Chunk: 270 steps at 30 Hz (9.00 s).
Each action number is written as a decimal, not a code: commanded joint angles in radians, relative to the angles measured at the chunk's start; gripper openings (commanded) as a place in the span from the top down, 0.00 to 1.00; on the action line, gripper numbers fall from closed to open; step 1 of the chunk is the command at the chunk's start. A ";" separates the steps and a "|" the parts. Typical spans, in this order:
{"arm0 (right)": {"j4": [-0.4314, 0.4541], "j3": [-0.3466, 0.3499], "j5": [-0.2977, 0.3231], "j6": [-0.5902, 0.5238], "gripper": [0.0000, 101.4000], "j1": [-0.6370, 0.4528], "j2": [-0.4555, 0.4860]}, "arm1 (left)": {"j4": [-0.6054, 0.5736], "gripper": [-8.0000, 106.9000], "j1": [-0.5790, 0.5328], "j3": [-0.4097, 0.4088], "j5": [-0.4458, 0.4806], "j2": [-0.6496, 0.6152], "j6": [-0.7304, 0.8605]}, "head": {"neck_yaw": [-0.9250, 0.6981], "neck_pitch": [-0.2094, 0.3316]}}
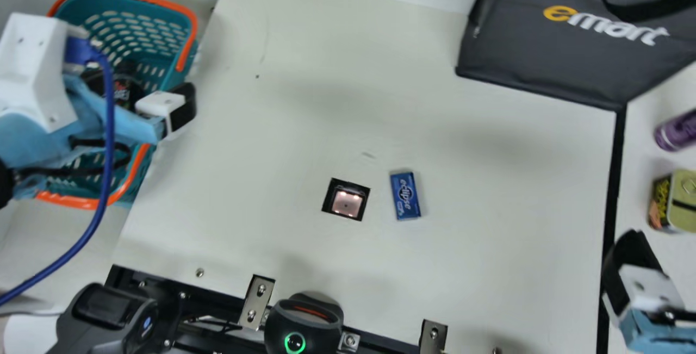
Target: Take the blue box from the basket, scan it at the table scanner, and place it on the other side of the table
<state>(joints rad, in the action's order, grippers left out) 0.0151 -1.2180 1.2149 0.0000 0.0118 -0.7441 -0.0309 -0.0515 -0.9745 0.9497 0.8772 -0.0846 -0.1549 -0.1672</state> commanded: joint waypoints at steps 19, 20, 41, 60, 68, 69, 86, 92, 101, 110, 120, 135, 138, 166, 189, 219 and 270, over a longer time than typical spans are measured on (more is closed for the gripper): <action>0.005 -0.015 0.005 -0.011 0.06 0.053 -0.037 | 0.000 0.15 0.000 0.000 0.000 0.000 0.000 | 0.183 0.029; 0.007 -0.018 0.005 -0.017 0.06 0.070 -0.049 | 0.000 0.15 0.000 0.000 0.000 0.000 0.000 | 0.183 0.029; -0.248 -0.002 0.005 -0.353 0.06 0.176 -0.304 | 0.000 0.15 0.000 0.000 0.000 0.000 0.000 | 0.183 0.029; -0.359 0.118 -0.023 -0.398 0.06 0.230 -0.460 | 0.000 0.15 0.000 0.000 0.000 0.000 0.000 | 0.183 0.029; -0.344 0.139 -0.083 -0.307 0.06 0.316 -0.516 | 0.000 0.15 0.000 0.000 0.000 0.000 0.000 | 0.183 0.029; -0.341 0.140 -0.090 -0.294 0.06 0.329 -0.523 | 0.000 0.15 0.000 0.000 0.000 0.000 0.000 | 0.183 0.029; -0.295 0.142 -0.200 -0.092 0.06 0.509 -0.627 | 0.000 0.15 0.000 0.000 0.000 0.000 0.000 | 0.183 0.029; -0.264 0.157 -0.264 -0.039 0.06 0.556 -0.667 | 0.000 0.15 0.000 0.000 0.000 0.000 0.000 | 0.183 0.029; -0.172 0.176 -0.347 0.051 0.06 0.612 -0.728 | 0.000 0.15 0.000 0.000 0.000 0.000 0.000 | 0.183 0.029; -0.066 0.168 -0.398 0.168 0.06 0.653 -0.805 | 0.000 0.15 0.000 0.000 0.000 0.000 0.000 | 0.183 0.029; 0.005 0.152 -0.425 0.284 0.06 0.681 -0.884 | 0.000 0.15 0.000 0.000 0.000 0.000 0.000 | 0.183 0.029; 0.049 0.151 -0.438 0.367 0.06 0.700 -0.957 | 0.000 0.15 0.000 0.000 0.000 0.000 0.000 | 0.183 0.029; 0.052 0.151 -0.436 0.374 0.06 0.703 -0.965 | 0.000 0.15 0.000 0.000 0.000 0.000 0.000 | 0.183 0.029; 0.023 0.146 -0.417 0.366 1.00 0.702 -0.977 | -0.002 0.15 0.000 0.000 0.000 0.000 0.000 | 0.183 0.029; 0.018 0.081 -0.336 0.338 1.00 0.692 -0.958 | -0.002 0.15 0.000 0.000 0.000 0.000 0.000 | 0.183 0.029; -0.010 0.234 -0.382 0.082 1.00 0.295 -0.845 | -0.002 0.15 0.000 0.000 0.000 0.000 0.000 | 0.532 0.029; -0.138 0.253 -0.383 -0.603 1.00 -0.808 -0.845 | -0.002 0.15 0.000 0.000 0.000 0.000 0.000 | 0.532 0.029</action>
<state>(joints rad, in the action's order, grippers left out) -0.1231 -0.9564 0.8326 -0.5994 -0.7801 -1.5831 -0.0330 -0.0515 -0.9745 0.9497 0.8772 -0.0846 0.3743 -0.1672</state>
